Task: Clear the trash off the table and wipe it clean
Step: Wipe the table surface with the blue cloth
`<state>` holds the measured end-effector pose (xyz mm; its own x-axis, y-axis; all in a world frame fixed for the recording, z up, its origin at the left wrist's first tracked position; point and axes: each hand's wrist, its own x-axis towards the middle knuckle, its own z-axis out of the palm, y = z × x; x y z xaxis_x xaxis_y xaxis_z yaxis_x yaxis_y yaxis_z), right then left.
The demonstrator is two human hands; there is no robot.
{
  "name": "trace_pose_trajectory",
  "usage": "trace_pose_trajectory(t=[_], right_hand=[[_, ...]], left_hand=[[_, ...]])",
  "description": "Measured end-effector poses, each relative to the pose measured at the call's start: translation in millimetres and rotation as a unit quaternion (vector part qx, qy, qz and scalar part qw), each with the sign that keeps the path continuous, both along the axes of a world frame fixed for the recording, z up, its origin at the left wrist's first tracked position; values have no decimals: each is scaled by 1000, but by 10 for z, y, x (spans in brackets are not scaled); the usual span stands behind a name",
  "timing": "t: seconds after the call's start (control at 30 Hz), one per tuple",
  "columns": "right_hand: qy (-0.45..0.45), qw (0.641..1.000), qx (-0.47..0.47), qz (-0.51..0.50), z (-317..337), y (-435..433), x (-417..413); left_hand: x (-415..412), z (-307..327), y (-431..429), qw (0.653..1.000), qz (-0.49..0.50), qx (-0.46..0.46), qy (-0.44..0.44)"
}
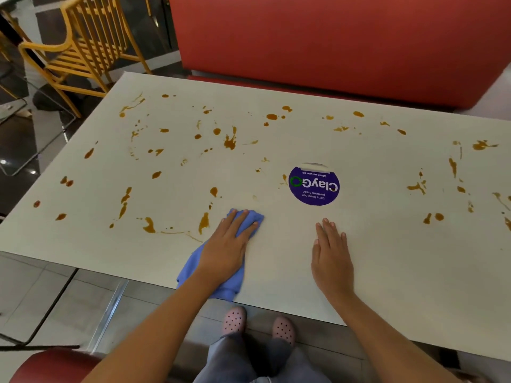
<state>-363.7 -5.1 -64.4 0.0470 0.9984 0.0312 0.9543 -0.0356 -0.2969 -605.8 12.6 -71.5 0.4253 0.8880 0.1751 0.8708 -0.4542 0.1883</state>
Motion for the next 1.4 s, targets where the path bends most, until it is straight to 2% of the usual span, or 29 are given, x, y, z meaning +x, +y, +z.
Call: trace_pose_trajectory(t=[0.13, 0.23, 0.37, 0.5, 0.57, 0.67, 0.77, 0.83, 0.93, 1.07, 1.17, 1.2, 1.3, 1.4], right_hand=[[-1, 1000, -13, -17, 9, 5, -49], [42, 997, -30, -53, 74, -1, -200], [102, 994, -11, -36, 170, -58, -743], [138, 990, -9, -34, 148, -134, -1302], [122, 992, -16, -39, 115, -185, -1434], [43, 999, -14, -22, 43, -239, -1418], [5, 1000, -12, -15, 26, -245, -1389], [-9, 1000, -13, -16, 28, -253, -1403], [-4, 1000, -21, -19, 18, -258, -1413], [2, 1000, -16, -22, 8, -258, -1412], [16, 1000, -9, -25, 24, -260, -1436], [20, 999, -9, -26, 27, -260, -1440], [23, 999, -13, -32, 29, -256, -1447], [17, 999, -12, -34, 31, -258, -1447]], left_hand=[[-628, 41, 7, 999, 53, -4, 4], [-885, 22, -239, 999, 46, 9, 21], [-807, -19, -408, 998, 49, -33, 31], [-591, 26, -304, 998, 61, -30, -10], [-539, 7, -208, 999, 35, -32, -12], [-498, 109, 0, 999, 34, -34, 11], [-639, 224, 130, 990, 108, -65, 68], [-886, 243, 122, 982, 152, -84, 73], [-1360, 113, -39, 981, 173, -22, 78], [-1490, 163, -268, 986, 159, 4, 39], [-1220, 205, -379, 977, 202, -60, -25], [-1097, 206, -407, 976, 202, -69, -34], [-829, 104, -384, 993, 115, -21, -21], [-780, 97, -172, 996, 89, -30, -4]])
